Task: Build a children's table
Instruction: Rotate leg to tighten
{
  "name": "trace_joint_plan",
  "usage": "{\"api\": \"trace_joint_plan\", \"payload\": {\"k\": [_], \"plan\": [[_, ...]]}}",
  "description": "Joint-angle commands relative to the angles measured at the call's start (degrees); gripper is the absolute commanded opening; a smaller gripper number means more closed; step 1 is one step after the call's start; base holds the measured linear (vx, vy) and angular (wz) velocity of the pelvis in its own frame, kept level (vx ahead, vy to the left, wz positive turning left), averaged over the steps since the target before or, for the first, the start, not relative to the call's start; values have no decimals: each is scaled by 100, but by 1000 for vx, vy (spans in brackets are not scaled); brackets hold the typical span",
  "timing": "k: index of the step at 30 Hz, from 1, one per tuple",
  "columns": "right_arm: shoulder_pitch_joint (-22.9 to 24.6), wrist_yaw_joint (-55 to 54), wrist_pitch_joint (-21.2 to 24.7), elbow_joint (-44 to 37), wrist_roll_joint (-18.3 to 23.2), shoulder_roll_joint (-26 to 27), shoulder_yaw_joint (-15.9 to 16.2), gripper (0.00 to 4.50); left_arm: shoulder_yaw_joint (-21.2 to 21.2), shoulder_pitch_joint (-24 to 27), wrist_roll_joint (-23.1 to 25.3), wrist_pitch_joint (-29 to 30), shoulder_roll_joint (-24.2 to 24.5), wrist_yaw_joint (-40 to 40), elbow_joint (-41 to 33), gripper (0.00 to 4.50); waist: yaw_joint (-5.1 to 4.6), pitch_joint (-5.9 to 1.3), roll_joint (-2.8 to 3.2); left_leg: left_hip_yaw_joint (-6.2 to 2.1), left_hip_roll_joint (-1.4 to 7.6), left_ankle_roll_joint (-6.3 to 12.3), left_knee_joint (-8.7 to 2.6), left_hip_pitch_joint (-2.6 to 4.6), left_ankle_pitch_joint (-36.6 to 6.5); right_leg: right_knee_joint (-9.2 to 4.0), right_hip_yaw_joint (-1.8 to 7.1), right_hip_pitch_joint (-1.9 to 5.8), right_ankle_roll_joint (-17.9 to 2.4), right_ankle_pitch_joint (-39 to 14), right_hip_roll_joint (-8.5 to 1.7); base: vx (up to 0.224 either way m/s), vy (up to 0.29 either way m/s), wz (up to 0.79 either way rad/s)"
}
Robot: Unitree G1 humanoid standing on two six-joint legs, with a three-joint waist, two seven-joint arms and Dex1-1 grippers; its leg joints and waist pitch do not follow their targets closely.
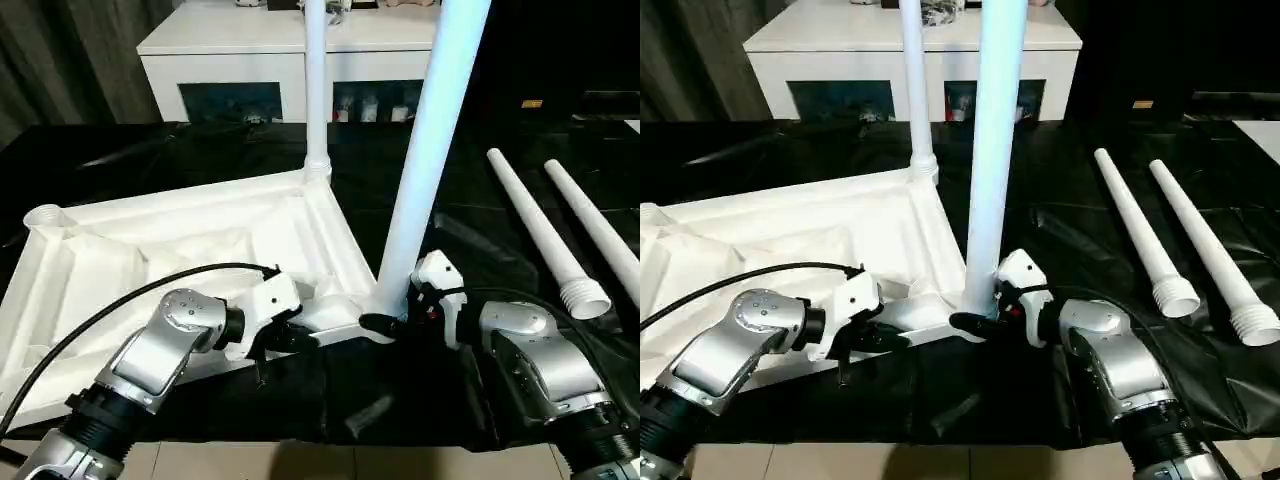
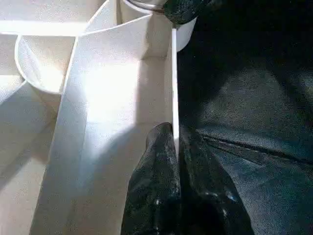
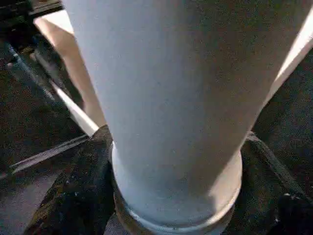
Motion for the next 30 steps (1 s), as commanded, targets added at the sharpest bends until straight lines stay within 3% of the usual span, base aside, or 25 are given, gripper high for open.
{"api": "trace_joint_plan", "payload": {"k": [1, 5, 8, 10, 12, 14, 16, 17, 19, 20, 21, 23, 24, 25, 28, 30], "plan": [[-108, -507, 169, 172, -44, 158, -237, 278, -95, -15, -42, 117, -121, 21, 70, 0, -5, -301, -52, -17, 149, 163, -431, 32, -1379, -372, 208, 276, -1328, -1239, -219, 0, 0, 0], [-240, -1804, 342, 577, -245, 736, -538, 278, 21, -278, 307, 313, -546, 956, 693, 0, -48, -268, -57, -32, 121, -56, -456, 68, -1778, -449, 199, 236, -1099, -2018, -222, 0, 0, 0], [-442, -3247, 525, 1053, -457, 1351, -828, 277, 231, -621, 515, 611, -1108, 1983, 1362, 0, -53, -245, -63, -37, 109, -144, -471, 98, -2009, -506, 200, 188, -926, -2367, -212, 0, 0, 0], [-491, -3603, 547, 1178, -510, 1529, -874, 277, 278, -726, 576, 656, -1274, 2280, 1574, 0, -61, -252, -63, -57, 94, -193, -471, 105, -2072, -524, 191, 196, -859, -2565, -231, 0, 0, 0], [-657, -4474, 516, 1566, -723, 1987, -915, 277, 349, -987, 684, 575, -1679, 2873, 2135, 0, -81, -220, -60, -64, 71, -222, -479, 148, -2329, -614, 175, 128, -653, -2993, -218, 0, 0, 0], [-764, -4675, 431, 1804, -757, 2187, -918, 277, 350, -1089, 733, 471, -1835, 3055, 2396, 0, -83, -222, -60, -99, 63, -182, -486, 171, -2572, -671, 149, 128, -447, -3341, -236, 0, 0, 0], [-867, -4672, 289, 1994, -725, 2350, -874, 277, 312, -1181, 790, 387, -1958, 3180, 2624, 0, -91, -212, -38, -109, 60, -160, -501, 196, -2676, -706, 132, 113, -370, -3441, -229, 0, 0, 0], [-913, -4629, 213, 2062, -690, 2422, -859, 333, 307, -1220, 799, 356, -2016, 3231, 2718, 0, -112, -198, -18, -119, 56, -148, -510, 239, -2891, -756, 85, 110, -308, -3573, -222, 0, 0, 0], [-1050, -4655, 76, 2158, -626, 2544, -956, 347, 280, -1276, 828, 308, -2064, 3276, 2815, 0, -146, -193, -9, -148, 54, -142, -523, 263, -3127, -806, 37, 106, -228, -3677, -221, 0, 0, 0], [-1050, -4655, 76, 2158, -626, 2544, -956, 349, 280, -1276, 828, 308, -2064, 3276, 2815, 0, -201, -186, 3, -181, 54, -152, -558, 223, -3244, -812, -8, 152, -173, -3639, -208, 0, 0, 0], [-1140, -4721, 22, 2199, -644, 2536, -993, 369, 290, -1273, 831, 311, -2046, 3250, 2770, 0, -275, -210, 7, -236, 74, -163, -616, 128, -3221, -751, -22, 255, -190, -3433, -235, 0, 0, 0], [-1199, -4732, -60, 2222, -672, 2504, -1037, 381, 293, -1265, 826, 278, -1998, 3192, 2733, 0, -359, -220, 24, -287, 85, -180, -650, 72, -3268, -732, -23, 286, -265, -3204, -249, -13, 22, -9], [-1214, -4654, -108, 2209, -694, 2453, -1023, 381, 269, -1245, 829, 221, -1940, 3105, 2688, 0, -413, -222, 7, -314, 78, -154, -653, 60, -3342, -737, -25, 300, -330, -3124, -256, -25, 43, -18], [-1244, -4439, -226, 2186, -755, 2316, -970, 381, 194, -1192, 849, -38, -1796, 2835, 2594, 0, -407, -222, 14, -325, 73, -130, -651, 67, -3396, -759, -28, 292, -338, -3176, -267, 0, 0, 0], [-1158, -4091, -241, 1948, -732, 2110, -900, 381, 127, -1054, 817, -38, -1616, 2499, 2328, 0, -436, -208, -32, -282, 67, -19, -605, 119, -3366, -795, 24, 208, -494, -3253, -295, 0, 0, 0], [-1018, -3525, -255, 1597, -709, 1791, -754, 381, 20, -864, 760, -59, -1362, 2048, 1974, 0, -425, -219, -47, -259, 67, 39, -598, 94, -3159, -787, 48, 232, -526, -3228, -308, 0, 0, 0]]}}
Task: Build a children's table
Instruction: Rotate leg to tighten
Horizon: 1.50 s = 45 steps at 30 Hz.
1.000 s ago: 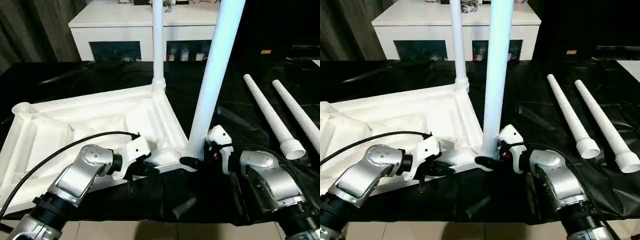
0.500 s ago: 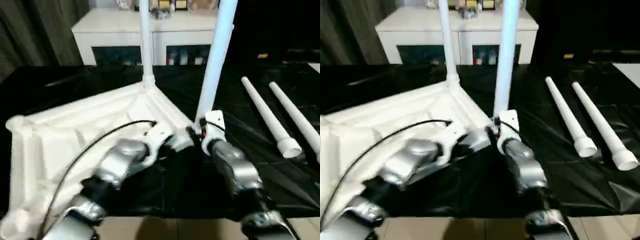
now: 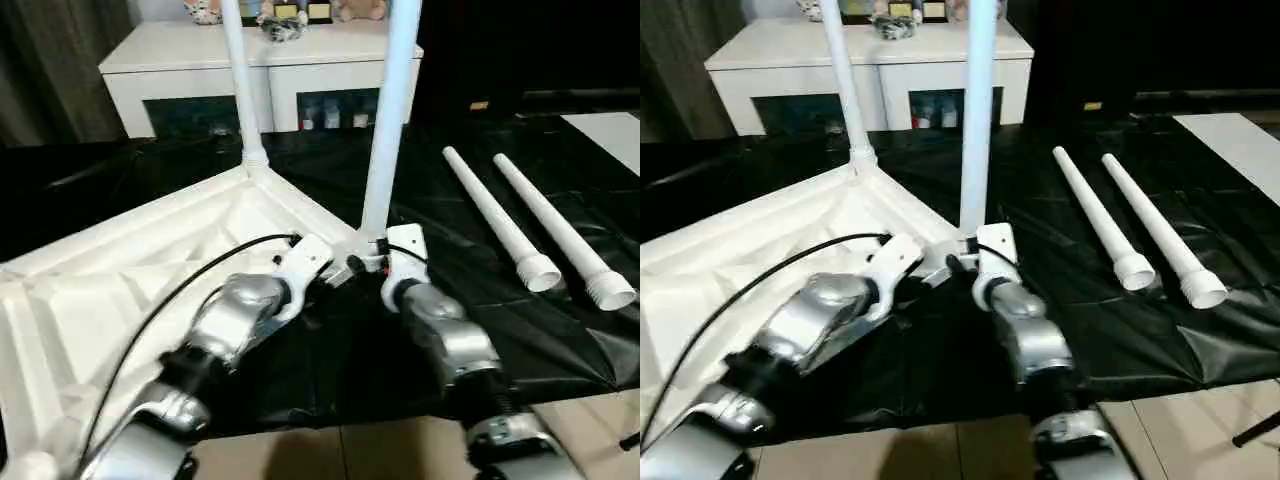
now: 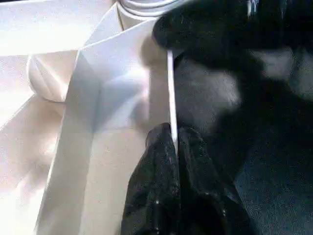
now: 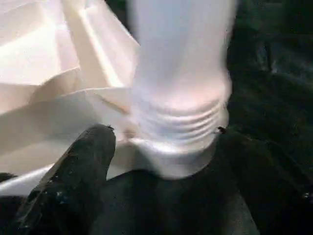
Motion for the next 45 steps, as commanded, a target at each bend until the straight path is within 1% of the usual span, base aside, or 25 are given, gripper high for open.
{"api": "trace_joint_plan", "payload": {"k": [1, 3, 5, 7, 8, 9, 10, 11, 12, 13, 14, 15, 16, 17, 19, 21, 24, 28, 30, 31, 33, 36, 41, 43, 45], "plan": [[107, 560, -11, -447, 62, -243, 133, 381, -234, 280, 38, -123, 234, -536, -150, 0, 37, -229, -63, -96, 191, 52, -502, 26, -3045, -453, 123, 118, -620, -3111, -308, 0, 0, 0], [204, 903, -2, -636, 79, -438, 200, 381, -262, 376, -24, -174, 367, -746, -312, 0, 71, -234, -70, -62, 202, 116, -497, 22, -2809, -426, 160, 102, -735, -2888, -299, 0, 0, 0], [295, 1241, -5, -802, 110, -644, 267, 381, -295, 462, -90, -236, 508, -962, -464, 0, 128, -254, -87, -24, 218, 171, -498, -29, -2368, -343, 197, 146, -935, -2414, -288, 0, 0, 0], [570, 2275, 27, -1291, 351, -1209, 436, 381, -397, 690, -328, -418, 921, -1725, -885, 0, 227, -273, -83, -3, 253, 264, -486, -19, -2083, -287, 221, 175, -1040, -1984, -287, 26, -9, 1], [643, 2582, 51, -1425, 451, -1361, 478, 381, -437, 773, -441, -548, 1051, -2049, -1047, 0, 259, -281, -83, 24, 268, 338, -473, -17, -1917, -250, 244, 168, -1113, -1730, -273, 65, -23, 4], [683, 2759, 65, -1500, 508, -1448, 502, 381, -465, 825, -511, -646, 1129, -2253, -1148, 0, 279, -263, -101, 53, 257, 388, -460, -36, -1891, -236, 259, 146, -1180, -1730, -262, 65, -23, 4], [729, 2957, 91, -1581, 568, -1554, 530, 381, -460, 874, -609, -596, 1196, -2422, -1277, 0, 293, -274, -94, 69, 253, 389, -446, -14, -1851, -232, 267, 134, -1210, -1726, -264, 75, -28, 5], [748, 3037, 101, -1614, 592, -1596, 542, 381, -457, 894, -649, -575, 1223, -2490, -1329, 0, 324, -313, -100, 83, 246, 409, -410, -17, -1574, -179, 279, 167, -1292, -1447, -265, 92, -34, 6], [871, 3612, 135, -1790, 709, -1901, 632, 381, -466, 976, -832, -271, 1413, -2860, -1626, 0, 365, -357, -84, 102, 258, 498, -356, -2, -1115, -85, 291, 169, -1452, -783, -248, 92, -34, 6], [907, 3810, 146, -1837, 735, -2004, 662, 381, -491, 1000, -877, -164, 1497, -3011, -1724, 0, 381, -370, -81, 123, 261, 569, -332, 7, -901, -36, 289, 170, -1558, -396, -227, 100, -35, 6], [907, 3810, 146, -1837, 735, -2004, 662, 381, -491, 1000, -877, -164, 1497, -3011, -1724, 0, 416, -380, -61, 146, 257, 743, -293, -29, -487, 40, 275, 195, -1724, 194, -218, 85, -30, 2], [914, 3968, 175, -1863, 763, -2057, 676, 381, -485, 1011, -900, -103, 1523, -3071, -1760, 0, 427, -378, -54, 154, 244, 799, -278, -44, -343, 55, 267, 195, -1766, 378, -211, 85, -30, 2], [918, 4033, 196, -1886, 791, -2098, 700, 381, -483, 1014, -924, -90, 1540, -3087, -1776, 0, 463, -403, -63, 159, 242, 865, -245, -18, -151, 84, 257, 205, -1838, 645, -209, 56, -20, -1], [930, 4140, 206, -1917, 827, -2152, 735, 381, -485, 1015, -945, -75, 1561, -3099, -1789, 0, 488, -413, -73, 158, 242, 925, -230, -24, -36, 107, 251, 218, -1886, 777, -209, 0, 0, 0], [950, 4301, 195, -1940, 844, -2252, 805, 381, -475, 1012, -960, -92, 1596, -3137, -1785, 0, 504, -394, -80, 158, 252, 959, -236, -35, -76, 93, 236, 214, -1880, 608, -204, 0, 0, 0], [956, 4393, 174, -1930, 826, -2314, 850, 381, -453, 1010, -954, -93, 1609, -3165, -1784, 0, 517, -365, -68, 157, 272, 853, -264, -24, -369, 54, 230, 209, -1817, 111, -209, 0, 0, 0], [978, 4488, 106, -1906, 763, -2381, 933, 381, -423, 997, -935, -78, 1631, -3141, -1775, 0, 508, -305, -62, 154, 294, 440, -329, 6, -1153, -32, 249, 179, -1617, -882, -212, 0, 0, 0], [979, 4493, 112, -1876, 745, -2358, 935, 356, -404, 995, -916, -63, 1633, -3135, -1765, 0, 480, -277, -67, 137, 284, 151, -356, 19, -1660, -83, 274, 142, -1385, -1509, -214, 0, 0, 0], [974, 4504, 138, -1877, 771, -2345, 933, 356, -407, 993, -921, -63, 1638, -3131, -1764, 0, 465, -273, -78, 131, 276, 118, -360, 7, -1733, -91, 276, 147, -1321, -1628, -216, 0, 0, 0], [973, 4516, 153, -1882, 789, -2340, 937, 322, -409, 991, -922, -63, 1641, -3129, -1761, 0, 464, -277, -80, 128, 275, 116, -359, 3, -1717, -93, 278, 150, -1304, -1640, -219, 0, 0, 0], [975, 4528, 173, -1885, 808, -2326, 951, 316, -410, 987, -928, -58, 1647, -3125, -1752, 0, 460, -285, -78, 128, 271, 136, -352, -5, -1642, -90, 280, 148, -1290, -1589, -219, 0, 0, 0], [978, 4535, 174, -1882, 805, -2320, 953, 282, -409, 984, -924, -59, 1649, -3127, -1747, 0, 462, -301, -85, 131, 267, 181, -335, -20, -1460, -69, 279, 157, -1331, -1381, -216, 0, 0, 0], [1001, 4298, 259, -1799, 786, -2200, 891, 270, -399, 985, -916, -37, 1641, -3125, -1731, 0, 462, -311, -83, 134, 261, 249, -319, -35, -1288, -42, 273, 173, -1416, -1142, -215, 0, 0, 0], [977, 4093, 301, -1728, 742, -2115, 846, 270, -375, 988, -904, -19, 1606, -3042, -1704, 0, 455, -305, -81, 133, 259, 234, -326, -38, -1329, -49, 270, 170, -1400, -1225, -212, 0, 0, 0], [879, 3405, 397, -1489, 580, -1833, 723, 269, -294, 908, -752, 57, 1409, -2568, -1469, 0, 420, -284, -69, 124, 257, 136, -352, -40, -1451, -73, 263, 154, -1341, -1456, -208, 0, 0, 0]]}}
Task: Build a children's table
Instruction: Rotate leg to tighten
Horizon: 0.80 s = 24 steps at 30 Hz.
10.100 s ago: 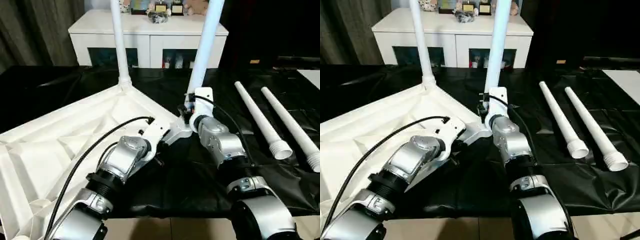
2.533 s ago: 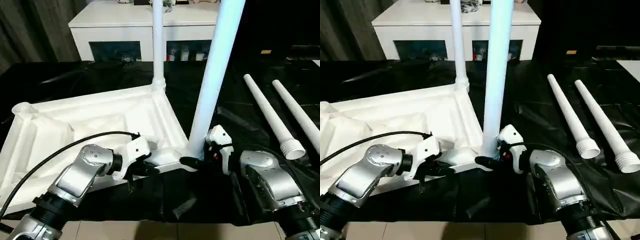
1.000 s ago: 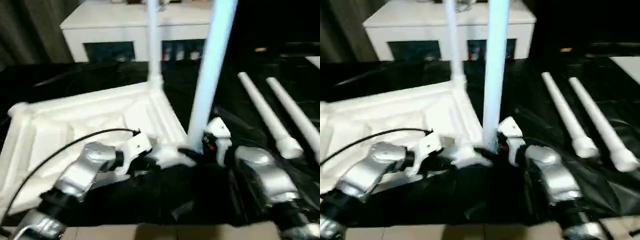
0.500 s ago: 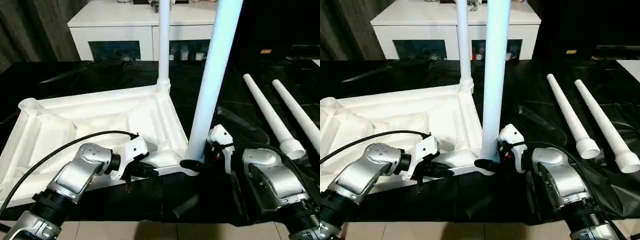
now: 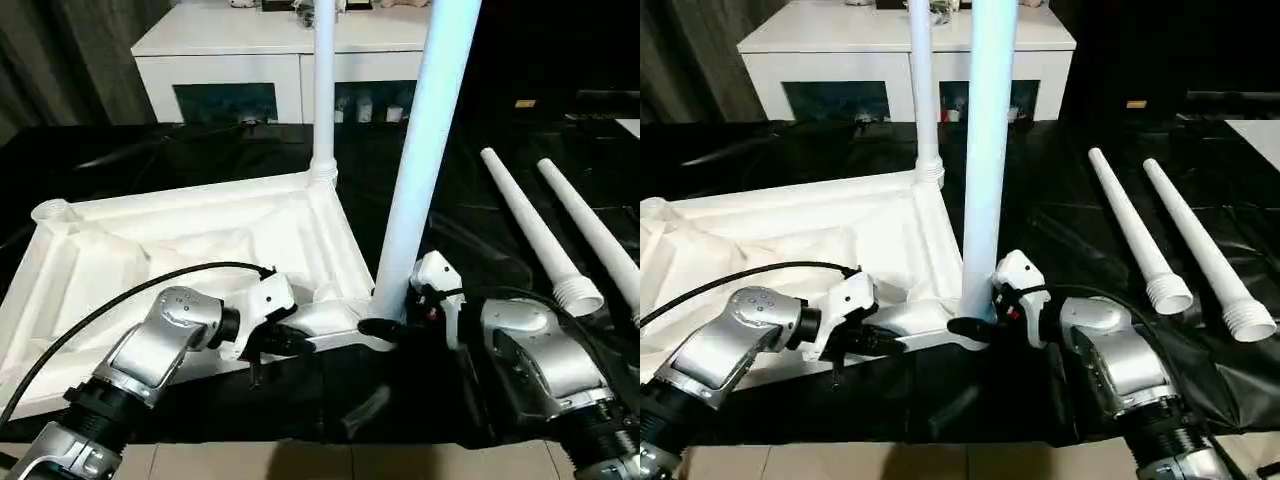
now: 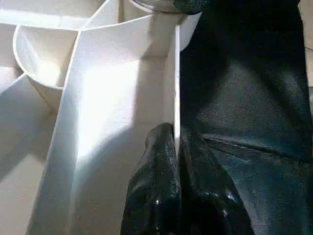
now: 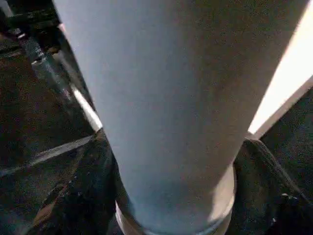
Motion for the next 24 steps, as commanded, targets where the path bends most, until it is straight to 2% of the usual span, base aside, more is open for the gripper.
{"api": "trace_joint_plan", "payload": {"k": [1, 2, 4, 5, 6, 7, 8, 10, 12, 14, 15, 17, 19, 20, 22, 24], "plan": [[-83, -628, 173, 303, -254, 95, -149, 269, -97, -18, 32, 126, -113, 98, 122, 0, 1, -282, -28, -29, 150, 136, -449, 15, -1442, -402, 191, 266, -1271, -1489, -221, 0, 0, 0], [-124, -896, 218, 398, -315, 206, -196, 269, -60, -68, 113, 152, -206, 331, 246, 0, -14, -265, -38, -36, 143, 11, -460, 56, -1759, -446, 181, 245, -1139, -1979, -224, 0, 0, 0], [-253, -1781, 439, 650, -417, 632, -388, 268, 171, -297, 305, 261, -612, 1242, 718, 0, -16, -267, -16, -31, 140, -60, -452, 99, -1839, -483, 204, 207, -1084, -2078, -229, 0, 0, 0], [-302, -2114, 519, 738, -445, 793, -470, 268, 267, -374, 337, 332, -759, 1547, 862, 0, -46, -227, -39, -31, 117, -134, -472, 100, -2012, -502, 195, 188, -1029, -2289, -202, 0, 0, 0], [-412, -2856, 667, 948, -489, 1125, -679, 268, 409, -512, 384, 501, -1005, 2040, 1091, 0, -46, -245, -63, -56, 92, -196, -472, 109, -2090, -512, 180, 209, -905, -2566, -213, 0, 0, 0], [-413, -2865, 669, 951, -490, 1130, -682, 268, 410, -514, 385, 503, -1008, 2047, 1093, 0, -31, -250, -55, -63, 101, -207, -473, 133, -2118, -533, 189, 195, -846, -2673, -230, 0, 0, 0], [-507, -3584, 758, 1159, -477, 1449, -919, 268, 535, -656, 443, 618, -1236, 2541, 1335, 0, -44, -235, -47, -61, 93, -188, -475, 134, -2198, -566, 196, 162, -764, -2832, -227, 0, 0, 0], [-634, -4585, 724, 1472, -452, 1861, -1266, 268, 676, -836, 564, 525, -1538, 3164, 1666, 0, -62, -232, -69, -75, 75, -190, -486, 115, -2232, -605, 191, 159, -621, -3009, -225, 0, 0, 0], [-747, -5170, 587, 1713, -472, 2110, -1399, 268, 623, -962, 658, 376, -1713, 3388, 1900, 0, -59, -235, -71, -86, 55, -201, -478, 172, -2361, -649, 189, 102, -487, -3262, -215, 0, 0, 0], [-838, -5364, 480, 1849, -552, 2239, -1404, 268, 606, -1023, 692, 323, -1821, 3477, 2008, 0, -54, -231, -64, -102, 40, -131, -497, 173, -2507, -677, 185, 97, -357, -3344, -203, 0, 0, 0], [-890, -5403, 418, 1919, -570, 2296, -1414, 268, 602, -1041, 701, 317, -1865, 3492, 2031, 0, -55, -242, -38, -117, 47, -113, -520, 157, -2509, -677, 181, 118, -331, -3279, -213, 0, 0, 0], [-1036, -5193, 254, 2069, -513, 2426, -1399, 268, 566, -1070, 700, 326, -1942, 3451, 2027, 0, -80, -251, -36, -134, 58, -95, -555, 120, -2529, -669, 168, 153, -354, -3100, -213, 0, 0, 0], [-1067, -4792, 148, 2021, -453, 2420, -1291, 323, 518, -1059, 693, 342, -1930, 3348, 1975, 0, -82, -243, -33, -136, 64, -70, -568, 111, -2605, -671, 175, 149, -373, -3025, -213, 0, 0, 0], [-1073, -4609, 62, 1922, -545, 2367, -1145, 337, 471, -1039, 698, 324, -1887, 3254, 1932, 0, -84, -257, -37, -138, 68, -57, -569, 100, -2562, -659, 183, 168, -402, -2914, -220, 0, 0, 0], [-1122, -4544, -13, 1937, -564, 2333, -1087, 347, 454, -1025, 711, 308, -1846, 3168, 1934, 0, -84, -263, -32, -129, 69, -18, -571, 76, -2456, -642, 196, 172, -485, -2702, -226, 0, 0, 0], [-1136, -4277, -105, 1815, -523, 2214, -1004, 379, 414, -955, 712, 324, -1727, 2974, 1829, 0, -166, -272, -54, -147, 68, 11, -584, -11, -2320, -607, 181, 244, -554, -2575, -242, 0, 0, 0]]}}
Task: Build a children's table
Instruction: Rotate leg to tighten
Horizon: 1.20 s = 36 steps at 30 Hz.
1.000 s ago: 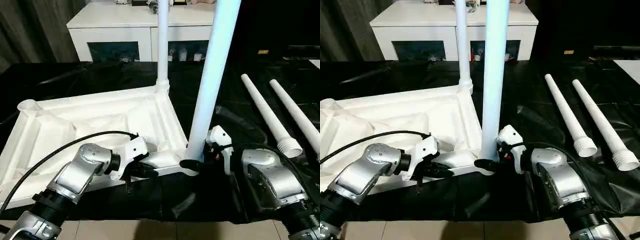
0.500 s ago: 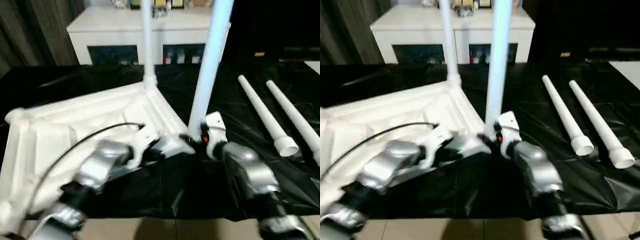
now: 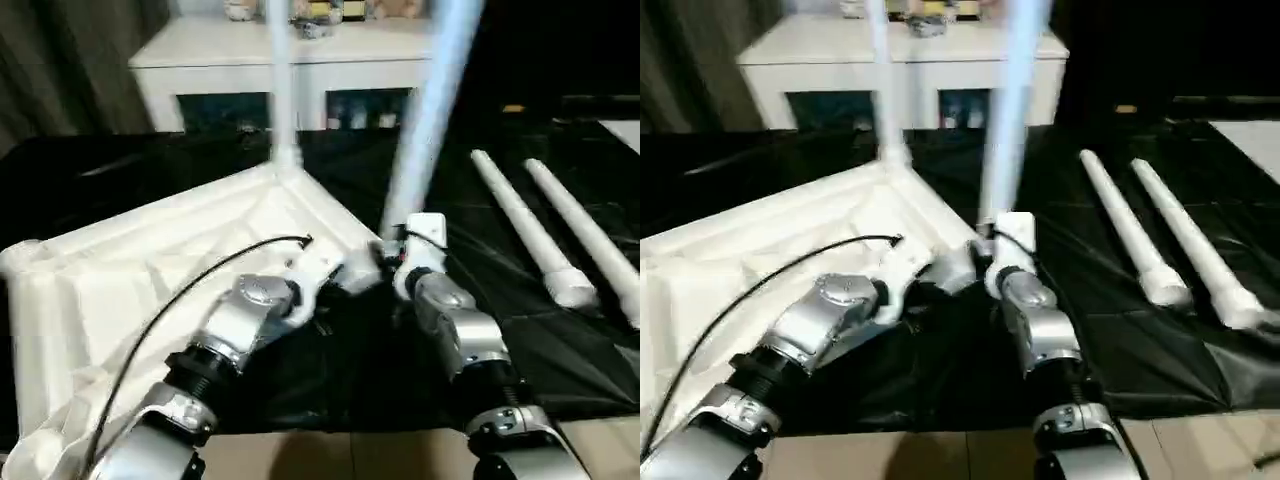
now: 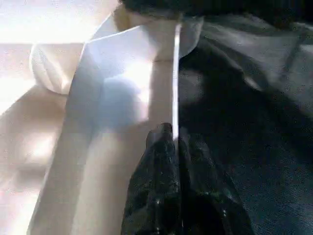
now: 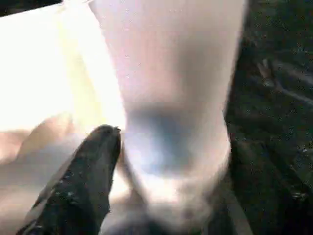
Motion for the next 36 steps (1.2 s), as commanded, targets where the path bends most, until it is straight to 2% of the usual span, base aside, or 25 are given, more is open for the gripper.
{"api": "trace_joint_plan", "payload": {"k": [1, 2, 3, 5, 8, 9, 11, 12, 14, 15, 17, 19, 22, 26, 29, 31, 36], "plan": [[33, 242, -42, -55, 84, -26, 148, 385, 66, 127, 70, -5, 84, 127, 121, 0, -2, -259, -69, -124, 178, 32, -530, -32, -2273, -458, 90, 202, -658, -2502, -232, 0, 0, 0], [36, 425, -63, -111, 77, -104, 200, 389, 42, 165, 44, -22, 137, -5, 59, 0, -2, -259, -69, -124, 178, 32, -530, -32, -2273, -458, 90, 202, -658, -2502, -232, 0, 0, 0], [54, 659, -67, -173, 49, -201, 271, 389, 18, 210, 19, 23, 188, -120, -21, 0, -1, -275, -106, -91, 185, 96, -495, -13, -2137, -445, 117, 187, -815, -2265, -232, 0, 0, 0], [192, 1430, -56, -460, -67, -607, 589, 389, -110, 366, -42, 69, 376, -527, -314, 0, 22, -267, -102, -74, 197, 175, -486, -36, -1956, -417, 128, 203, -930, -2047, -229, 0, 0, 0], [326, 1921, -78, -684, -111, -907, 772, 389, -207, 469, -83, 13, 507, -814, -495, 0, 37, -267, -130, -49, 202, 254, -460, -36, -1876, -404, 141, 209, -999, -2010, -228, 0, 0, 0], [481, 2420, -175, -924, -139, -1258, 947, 389, -278, 577, -150, 29, 646, -1092, -672, 0, 72, -291, -115, -34, 215, 306, -438, -37, -1590, -362, 153, 227, -1100, -1697, -235, 0, 0, 0], [530, 2578, -214, -997, -142, -1375, 998, 389, -301, 610, -169, 9, 694, -1185, -724, 0, 97, -303, -109, -16, 226, 397, -414, -33, -1322, -330, 150, 230, -1235, -1325, -232, 55, -25, 6], [631, 2907, -331, -1151, -146, -1632, 1084, 389, -325, 692, -273, 92, 808, -1422, -865, 0, 124, -315, -98, 2, 232, 448, -387, -8, -1178, -300, 149, 228, -1331, -1066, -219, 56, -22, 7], [698, 3136, -354, -1259, -100, -1787, 1110, 389, -364, 740, -331, 50, 913, -1633, -946, 0, 130, -334, -94, -2, 235, 563, -372, -43, -826, -228, 135, 273, -1484, -565, -205, 55, -8, 2], [761, 3372, -374, -1363, -67, -1947, 1137, 389, -382, 793, -380, 138, 1018, -1802, -1063, 0, 138, -339, -92, 3, 236, 620, -360, -30, -700, -199, 129, 276, -1576, -335, -196, 52, -3, 0], [950, 4029, -411, -1665, 85, -2398, 1135, 389, -430, 929, -518, 153, 1419, -2357, -1421, 0, 176, -347, -87, 2, 248, 716, -339, -26, -596, -170, 129, 303, -1642, -106, -209, 0, 0, 0], [963, 4081, -414, -1690, 116, -2429, 1114, 389, -413, 940, -553, 167, 1451, -2405, -1463, 0, 188, -336, -86, 16, 249, 797, -330, -9, -562, -165, 128, 278, -1717, -29, -193, 0, 0, 0], [988, 4303, -419, -1786, 308, -2507, 1024, 389, -378, 989, -640, 184, 1580, -2609, -1636, 0, 204, -311, -87, 8, 262, 681, -359, 5, -853, -194, 128, 280, -1697, -456, -210, 0, 0, 0], [986, 4489, -454, -1801, 367, -2531, 1030, 389, -381, 1035, -691, 195, 1700, -2749, -1757, 0, 189, -287, -75, -3, 268, 408, -400, 25, -1272, -241, 138, 253, -1539, -989, -199, 0, 0, 0], [1007, 4552, -485, -1804, 385, -2520, 1053, 389, -394, 1050, -709, 204, 1724, -2771, -1794, 0, 187, -288, -77, -6, 267, 347, -404, 21, -1303, -238, 144, 256, -1498, -1019, -202, 0, 0, 0], [1032, 4615, -498, -1811, 404, -2504, 1067, 389, -408, 1073, -718, 227, 1736, -2794, -1834, 0, 189, -296, -105, -4, 257, 357, -393, 10, -1219, -228, 145, 264, -1490, -947, -202, 0, 0, 0], [1055, 4694, -531, -1766, 372, -2526, 1128, 389, -405, 1102, -717, 257, 1740, -2811, -1870, 0, 200, -313, -105, 4, 248, 474, -362, -2, -933, -197, 144, 275, -1555, -635, -205, 0, 0, 0]]}}
